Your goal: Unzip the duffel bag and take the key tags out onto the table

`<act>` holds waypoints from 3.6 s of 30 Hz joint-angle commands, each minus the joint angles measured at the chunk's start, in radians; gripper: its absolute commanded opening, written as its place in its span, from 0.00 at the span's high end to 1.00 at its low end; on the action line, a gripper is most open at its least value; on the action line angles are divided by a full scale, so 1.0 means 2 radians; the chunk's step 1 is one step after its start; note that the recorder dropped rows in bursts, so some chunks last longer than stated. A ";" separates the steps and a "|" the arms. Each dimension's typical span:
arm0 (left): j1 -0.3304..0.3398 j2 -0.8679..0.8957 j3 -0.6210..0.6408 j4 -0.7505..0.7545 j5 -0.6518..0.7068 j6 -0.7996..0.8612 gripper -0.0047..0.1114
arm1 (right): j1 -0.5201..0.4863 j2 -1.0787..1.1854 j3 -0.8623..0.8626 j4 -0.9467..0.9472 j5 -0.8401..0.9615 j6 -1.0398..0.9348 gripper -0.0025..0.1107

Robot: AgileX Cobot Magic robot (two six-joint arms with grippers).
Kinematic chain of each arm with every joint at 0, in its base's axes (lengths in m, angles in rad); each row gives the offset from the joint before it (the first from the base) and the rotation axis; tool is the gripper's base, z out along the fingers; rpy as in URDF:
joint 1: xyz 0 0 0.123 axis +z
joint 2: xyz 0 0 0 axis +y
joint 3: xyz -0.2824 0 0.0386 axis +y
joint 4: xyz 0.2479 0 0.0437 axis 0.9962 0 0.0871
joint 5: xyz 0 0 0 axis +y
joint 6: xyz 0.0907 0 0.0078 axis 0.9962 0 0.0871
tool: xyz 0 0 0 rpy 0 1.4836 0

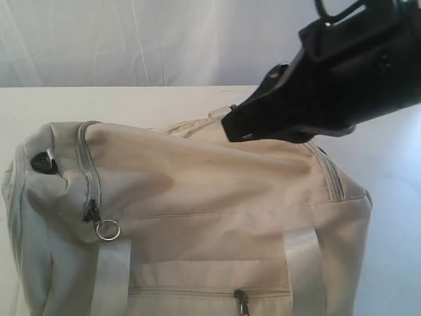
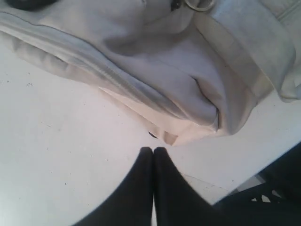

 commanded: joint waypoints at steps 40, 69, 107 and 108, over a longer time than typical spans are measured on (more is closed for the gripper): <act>0.083 -0.077 0.140 -0.173 -0.160 0.088 0.96 | 0.209 0.330 -0.002 -0.049 -0.335 -0.364 0.48; 0.083 -0.077 0.147 -0.173 -0.156 0.099 0.96 | 0.226 0.264 -0.002 -0.104 -0.244 -0.229 0.98; 0.083 -0.077 0.147 -0.175 -0.162 0.099 0.96 | 0.255 0.318 -0.002 -0.130 -0.325 -0.106 0.54; 0.083 -0.077 0.147 -0.176 -0.162 0.099 0.96 | 0.255 0.320 -0.002 -0.130 -0.328 -0.106 0.54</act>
